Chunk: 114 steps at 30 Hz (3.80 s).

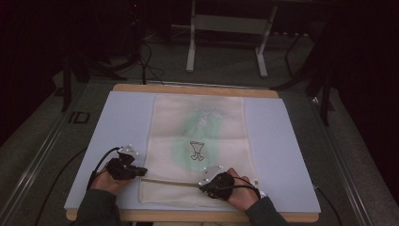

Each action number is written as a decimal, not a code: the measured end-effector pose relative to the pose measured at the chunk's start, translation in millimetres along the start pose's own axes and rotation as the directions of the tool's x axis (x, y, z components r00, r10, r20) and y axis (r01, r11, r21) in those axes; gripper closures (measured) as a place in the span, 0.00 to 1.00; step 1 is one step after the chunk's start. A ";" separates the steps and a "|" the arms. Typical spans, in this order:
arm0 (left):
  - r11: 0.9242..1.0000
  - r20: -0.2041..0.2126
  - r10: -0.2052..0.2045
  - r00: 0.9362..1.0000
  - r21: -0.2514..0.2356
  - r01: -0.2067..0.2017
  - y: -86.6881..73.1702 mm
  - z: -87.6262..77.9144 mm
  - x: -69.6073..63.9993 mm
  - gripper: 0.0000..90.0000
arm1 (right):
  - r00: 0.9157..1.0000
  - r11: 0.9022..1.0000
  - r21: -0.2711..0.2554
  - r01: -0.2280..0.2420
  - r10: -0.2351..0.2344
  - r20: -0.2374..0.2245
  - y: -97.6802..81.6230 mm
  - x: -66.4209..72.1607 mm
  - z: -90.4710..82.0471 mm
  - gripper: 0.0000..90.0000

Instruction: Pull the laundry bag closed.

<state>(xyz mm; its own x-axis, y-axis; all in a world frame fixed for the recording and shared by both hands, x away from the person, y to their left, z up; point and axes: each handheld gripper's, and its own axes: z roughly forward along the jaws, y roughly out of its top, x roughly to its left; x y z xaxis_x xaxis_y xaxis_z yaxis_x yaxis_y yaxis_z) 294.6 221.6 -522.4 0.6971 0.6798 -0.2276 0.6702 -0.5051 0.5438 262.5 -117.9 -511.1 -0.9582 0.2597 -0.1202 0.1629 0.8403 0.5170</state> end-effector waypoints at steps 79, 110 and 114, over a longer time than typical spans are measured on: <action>1.000 -0.005 0.007 1.000 0.003 -0.007 0.3 -0.1 -0.8 1.00 | 0.986 0.989 0.008 -0.147 0.145 0.080 -75.4 -18.9 -45.2 0.91; 1.000 -0.010 0.010 1.000 0.005 -0.010 0.6 0.0 -1.6 1.00 | 0.974 0.977 -0.011 -0.211 0.211 0.077 -107.7 -31.1 -72.5 0.91; 1.000 -0.008 0.009 1.000 0.005 -0.009 0.5 0.0 -1.3 1.00 | 0.963 0.968 0.009 -0.253 0.250 0.101 -125.1 -36.8 -78.4 0.91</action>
<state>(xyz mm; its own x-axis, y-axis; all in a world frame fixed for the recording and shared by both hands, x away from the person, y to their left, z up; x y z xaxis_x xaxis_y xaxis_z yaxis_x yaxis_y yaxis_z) 294.1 220.5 -521.8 0.7010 0.6795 -0.2166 0.6653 -0.5136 0.5419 258.9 -269.9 -504.9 -0.8580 0.5086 -0.0720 0.4018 0.7518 0.5229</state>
